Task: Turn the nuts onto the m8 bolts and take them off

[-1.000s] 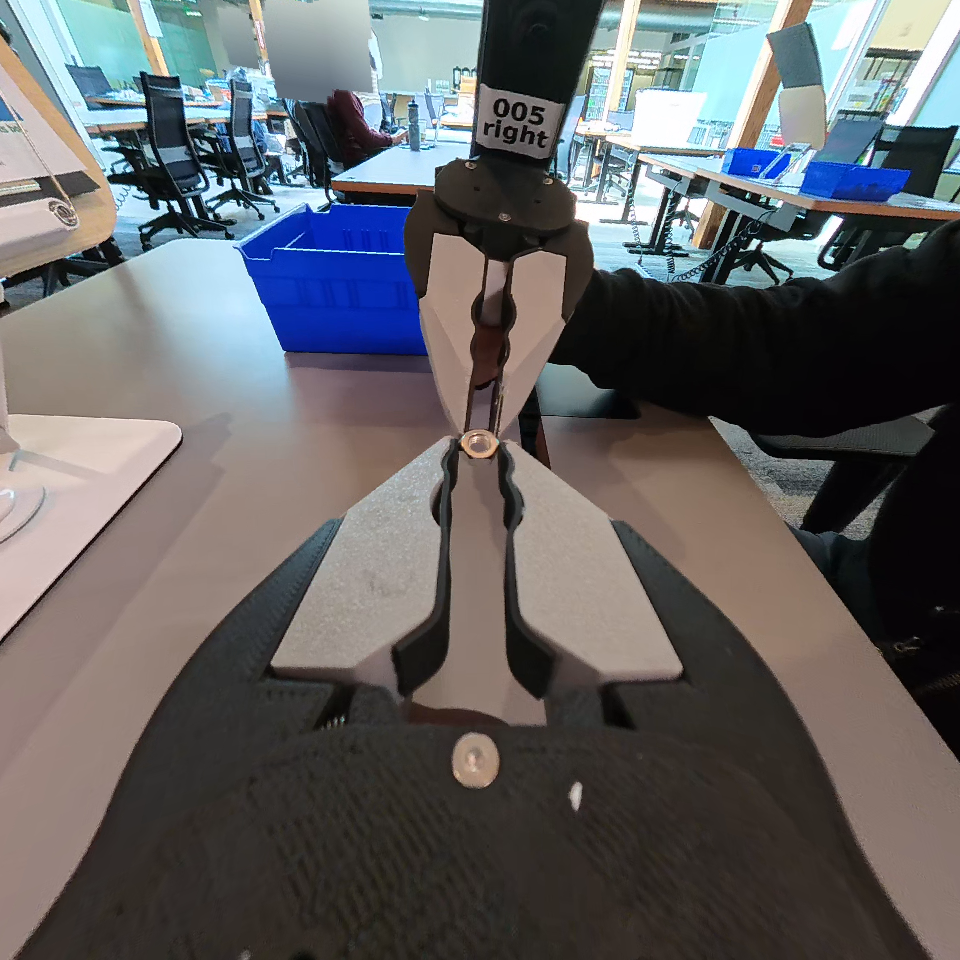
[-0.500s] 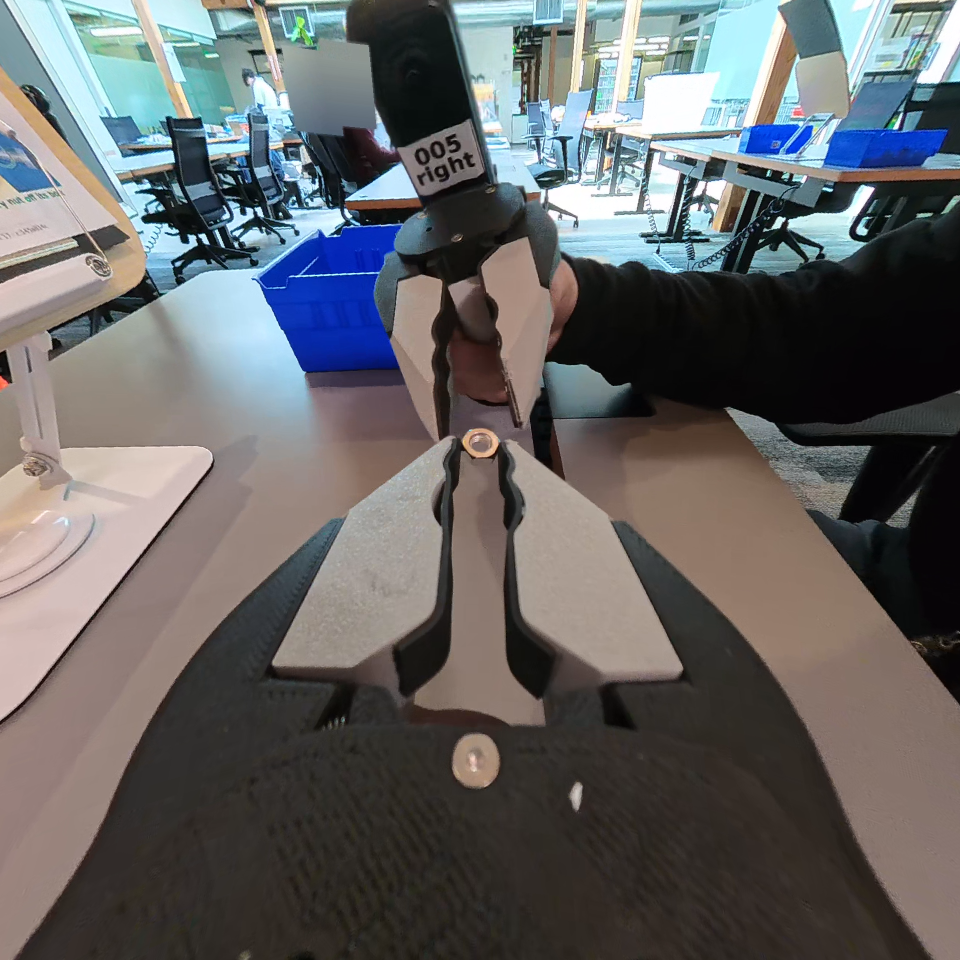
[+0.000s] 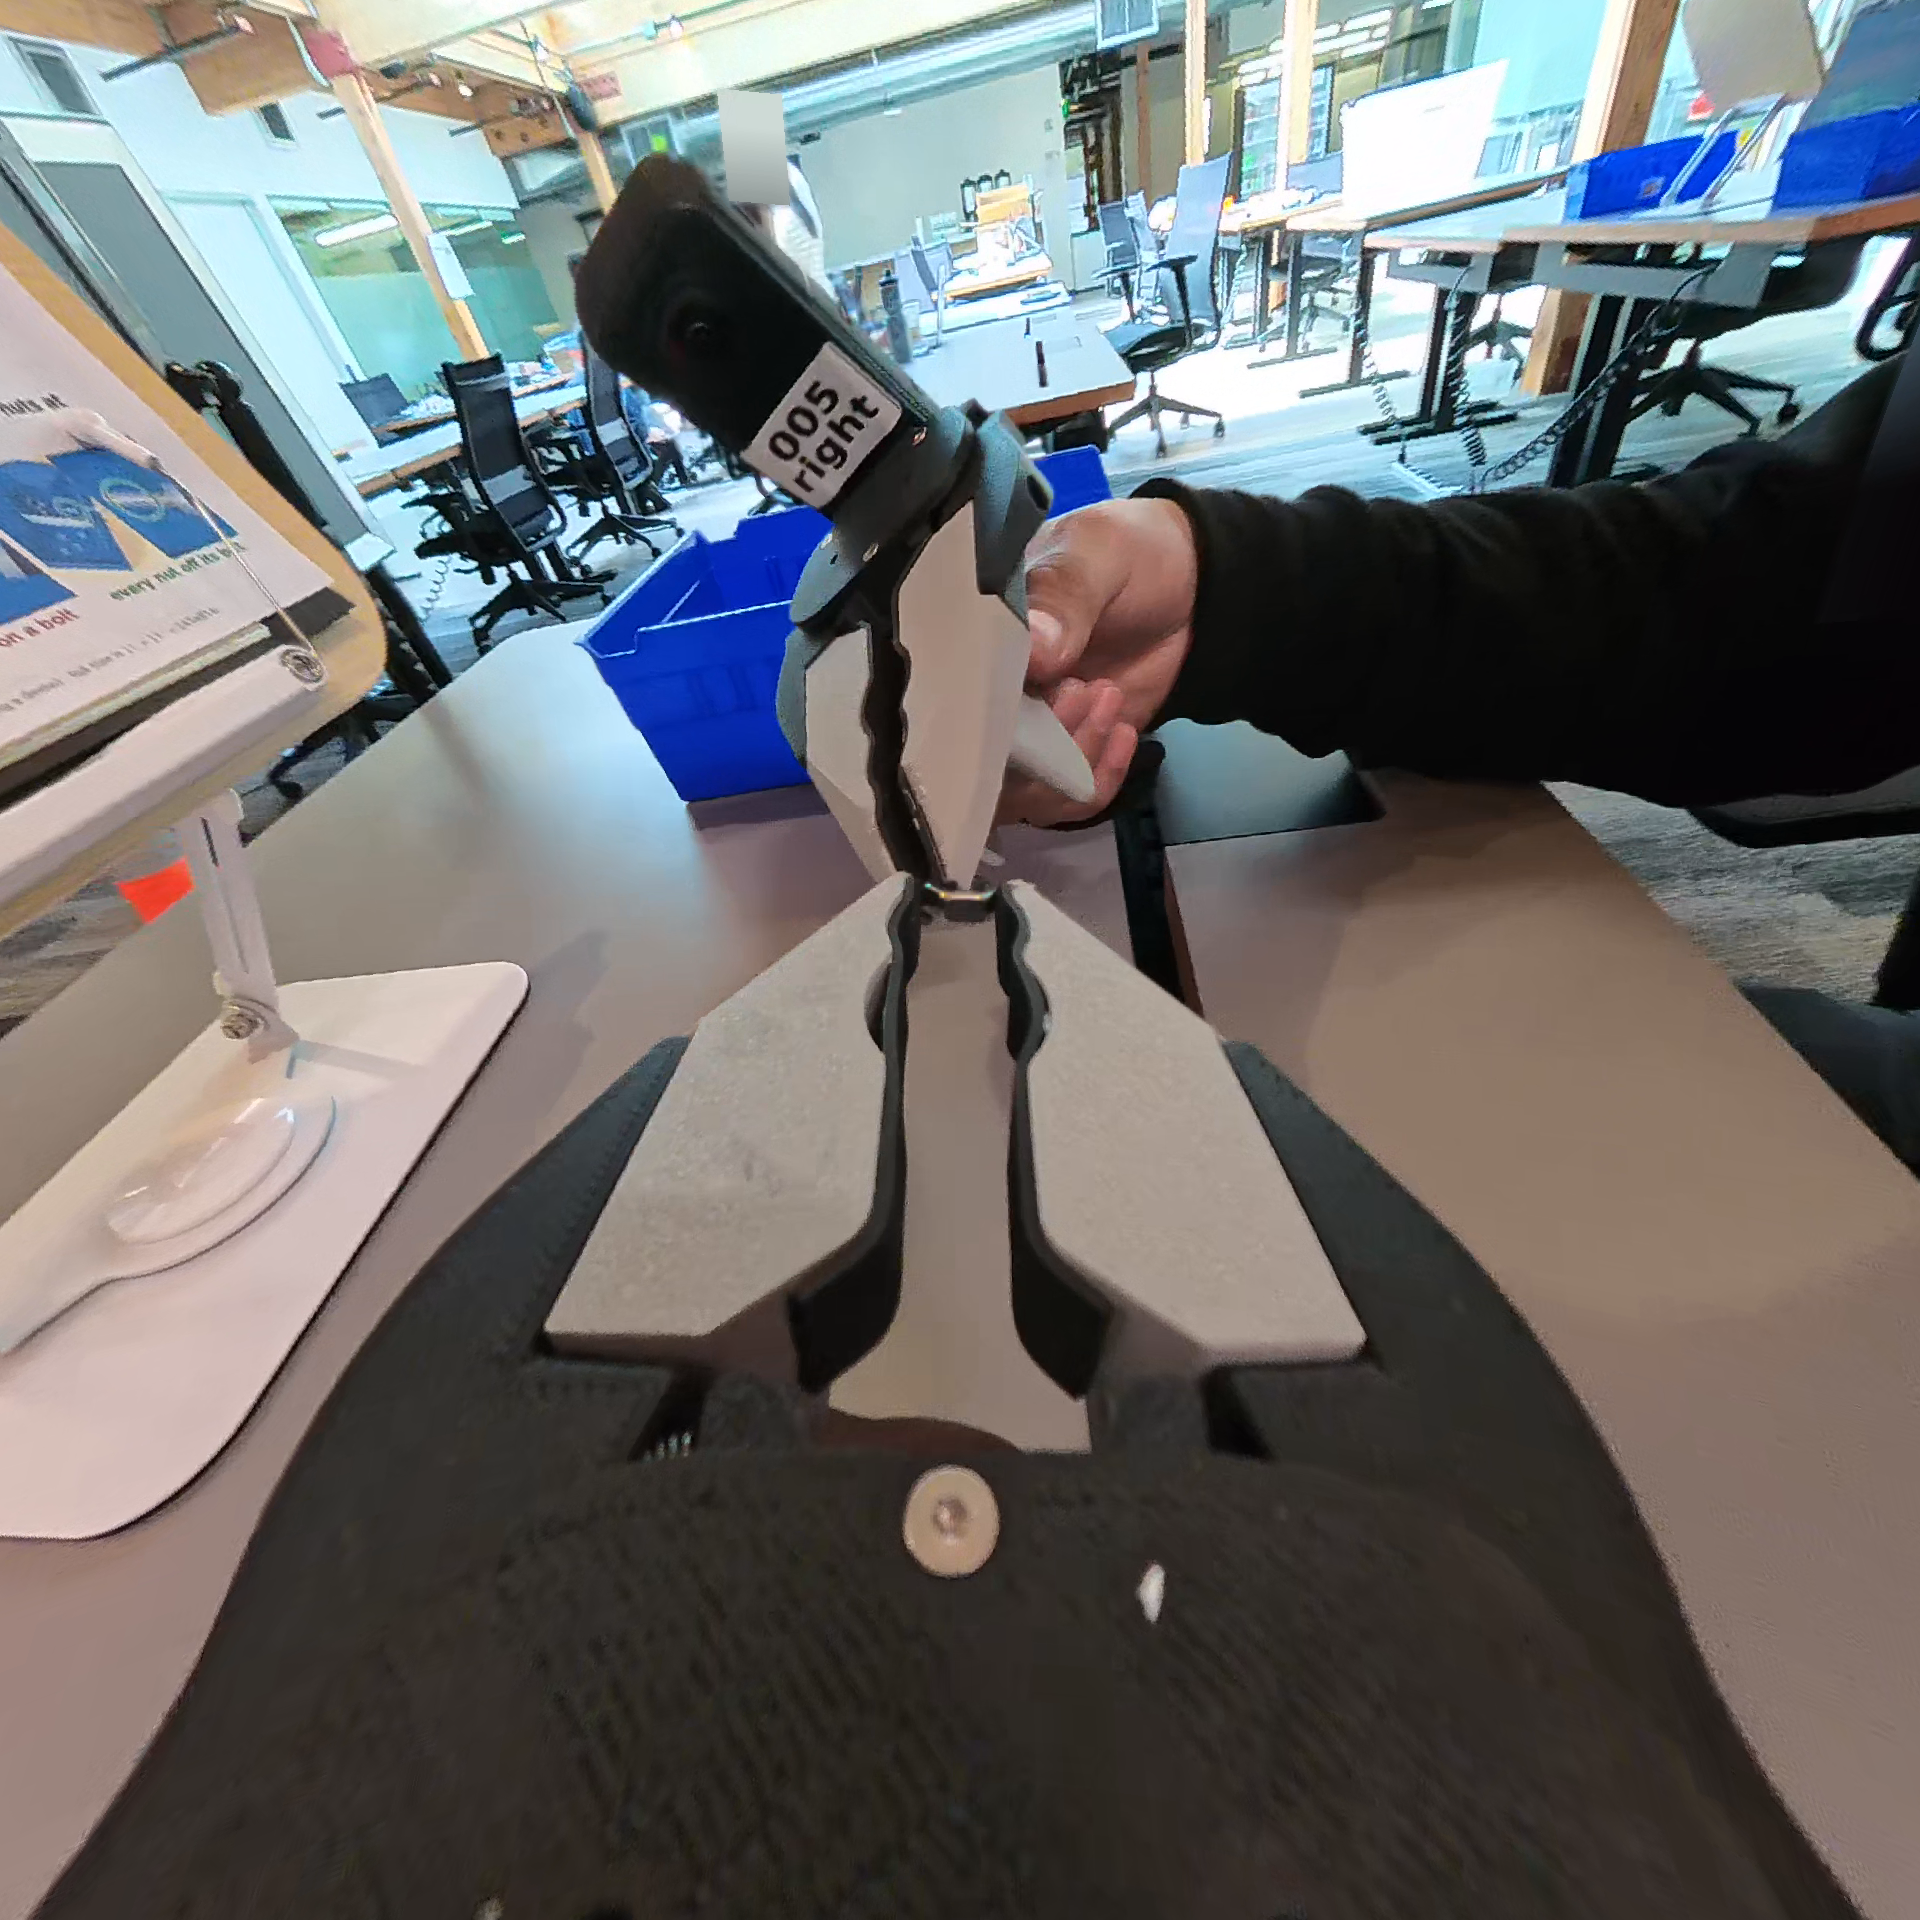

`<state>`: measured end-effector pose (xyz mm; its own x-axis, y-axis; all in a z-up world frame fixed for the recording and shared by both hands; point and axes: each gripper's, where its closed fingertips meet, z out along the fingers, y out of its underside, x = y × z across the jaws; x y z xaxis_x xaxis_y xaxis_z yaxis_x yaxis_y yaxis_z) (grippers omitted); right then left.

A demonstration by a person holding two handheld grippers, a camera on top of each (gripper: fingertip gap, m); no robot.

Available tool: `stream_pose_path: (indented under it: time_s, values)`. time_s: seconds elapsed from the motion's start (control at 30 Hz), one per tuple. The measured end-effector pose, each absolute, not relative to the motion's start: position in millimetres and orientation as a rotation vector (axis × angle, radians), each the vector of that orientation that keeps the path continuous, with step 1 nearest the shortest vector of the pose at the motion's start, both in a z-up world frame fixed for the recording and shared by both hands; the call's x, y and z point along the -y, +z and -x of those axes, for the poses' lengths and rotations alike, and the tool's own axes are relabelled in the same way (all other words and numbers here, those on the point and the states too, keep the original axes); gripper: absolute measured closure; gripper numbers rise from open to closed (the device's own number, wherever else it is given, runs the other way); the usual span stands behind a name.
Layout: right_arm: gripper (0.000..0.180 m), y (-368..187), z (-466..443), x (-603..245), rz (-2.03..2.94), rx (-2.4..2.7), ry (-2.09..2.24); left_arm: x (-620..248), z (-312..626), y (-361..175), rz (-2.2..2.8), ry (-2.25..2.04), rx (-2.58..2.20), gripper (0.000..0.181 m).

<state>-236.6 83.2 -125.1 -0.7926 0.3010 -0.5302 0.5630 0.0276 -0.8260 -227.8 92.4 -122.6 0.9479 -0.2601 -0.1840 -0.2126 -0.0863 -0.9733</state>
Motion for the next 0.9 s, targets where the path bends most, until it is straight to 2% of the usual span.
stream_pose_path:
  time_s: [0.37, 0.47, 0.63, 0.9]
  values:
    - [0.179, -119, 248, -98, -0.972, -2.05, -1.915, -96, 242, -126, 1.69, 0.037, -0.293, 0.173]
    - [0.178, -117, 256, -113, -1.04, -2.051, -1.95, -97, 249, -138, 1.743, -0.014, -0.228, 0.163]
    - [0.178, -128, 270, -130, -1.157, -2.08, -1.94, -107, 264, -188, 1.959, -0.039, -0.132, 0.142]
    - [0.178, -126, 269, -131, -1.143, -2.102, -1.946, -121, 274, -216, 2.127, -0.008, -0.061, 0.143]
